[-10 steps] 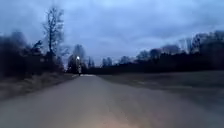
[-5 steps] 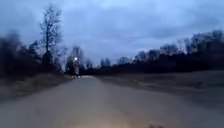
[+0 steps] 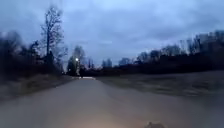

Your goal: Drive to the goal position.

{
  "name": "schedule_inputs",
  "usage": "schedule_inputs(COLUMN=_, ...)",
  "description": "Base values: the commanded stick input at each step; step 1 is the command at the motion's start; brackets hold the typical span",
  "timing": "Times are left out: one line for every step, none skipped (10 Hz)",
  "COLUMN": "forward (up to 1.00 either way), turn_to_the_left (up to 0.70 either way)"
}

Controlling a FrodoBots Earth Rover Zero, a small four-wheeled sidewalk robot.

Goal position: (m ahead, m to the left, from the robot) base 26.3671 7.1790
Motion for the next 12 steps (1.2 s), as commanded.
schedule_inputs(forward=1.0, turn_to_the_left=0.0)
schedule_inputs(forward=1.0, turn_to_the_left=0.0)
schedule_inputs(forward=1.0, turn_to_the_left=0.0)
schedule_inputs(forward=1.0, turn_to_the_left=0.0)
schedule_inputs(forward=1.0, turn_to_the_left=0.04)
schedule_inputs(forward=1.0, turn_to_the_left=0.28)
schedule_inputs(forward=1.0, turn_to_the_left=0.4)
schedule_inputs(forward=1.0, turn_to_the_left=0.4)
schedule_inputs(forward=1.0, turn_to_the_left=0.4)
schedule_inputs(forward=1.0, turn_to_the_left=0.38)
schedule_inputs(forward=1.0, turn_to_the_left=0.2)
schedule_inputs(forward=1.0, turn_to_the_left=0.01)
